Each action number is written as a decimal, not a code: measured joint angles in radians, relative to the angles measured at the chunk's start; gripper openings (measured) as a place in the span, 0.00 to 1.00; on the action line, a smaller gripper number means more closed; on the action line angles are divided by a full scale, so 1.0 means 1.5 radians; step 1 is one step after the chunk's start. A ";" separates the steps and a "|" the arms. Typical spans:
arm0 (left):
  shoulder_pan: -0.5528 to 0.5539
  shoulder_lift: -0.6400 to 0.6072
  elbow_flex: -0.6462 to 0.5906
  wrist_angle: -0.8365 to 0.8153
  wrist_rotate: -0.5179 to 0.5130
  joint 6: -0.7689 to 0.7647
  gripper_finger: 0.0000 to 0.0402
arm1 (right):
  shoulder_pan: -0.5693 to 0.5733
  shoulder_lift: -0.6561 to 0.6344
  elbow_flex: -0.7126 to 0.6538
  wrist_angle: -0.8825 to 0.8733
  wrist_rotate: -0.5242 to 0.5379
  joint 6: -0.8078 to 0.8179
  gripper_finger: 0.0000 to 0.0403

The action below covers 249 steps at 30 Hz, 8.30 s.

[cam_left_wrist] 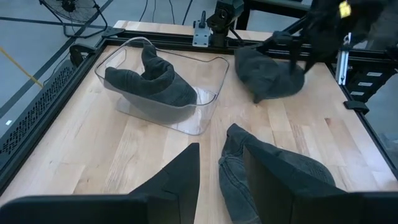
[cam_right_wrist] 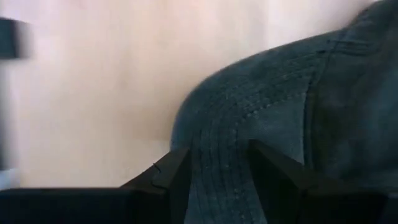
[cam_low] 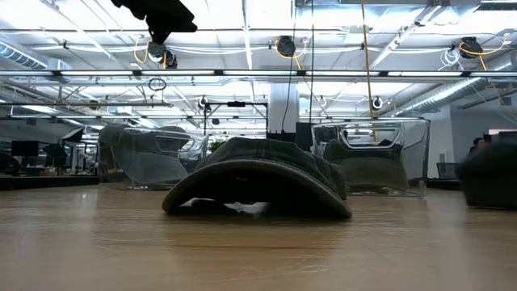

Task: Pick & Place hat
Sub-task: Put the right black cap into the right transparent bin, then put the black cap into the right transparent bin

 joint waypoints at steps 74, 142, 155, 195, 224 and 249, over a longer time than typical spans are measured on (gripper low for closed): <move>0.000 0.000 0.000 0.002 0.000 0.000 0.33 | -0.458 -0.308 -0.155 0.223 -0.293 -0.425 0.00; 0.000 0.000 0.000 0.002 0.000 0.000 0.33 | -0.860 -0.231 -0.082 0.167 -0.023 -0.589 0.00; 0.000 0.000 0.000 0.002 0.000 0.000 0.33 | -0.860 -0.245 -0.093 0.191 -0.022 -0.611 0.29; 0.000 0.000 0.000 0.021 0.000 0.000 0.33 | -0.883 -0.090 -0.092 0.352 0.061 -0.763 0.00; 0.000 0.000 0.000 0.037 0.000 0.000 0.33 | -0.848 -0.242 -0.093 0.358 0.008 -0.726 0.00; 0.000 0.000 0.000 0.037 0.000 0.000 0.33 | -0.608 -0.083 -0.169 0.725 -0.255 -0.598 0.54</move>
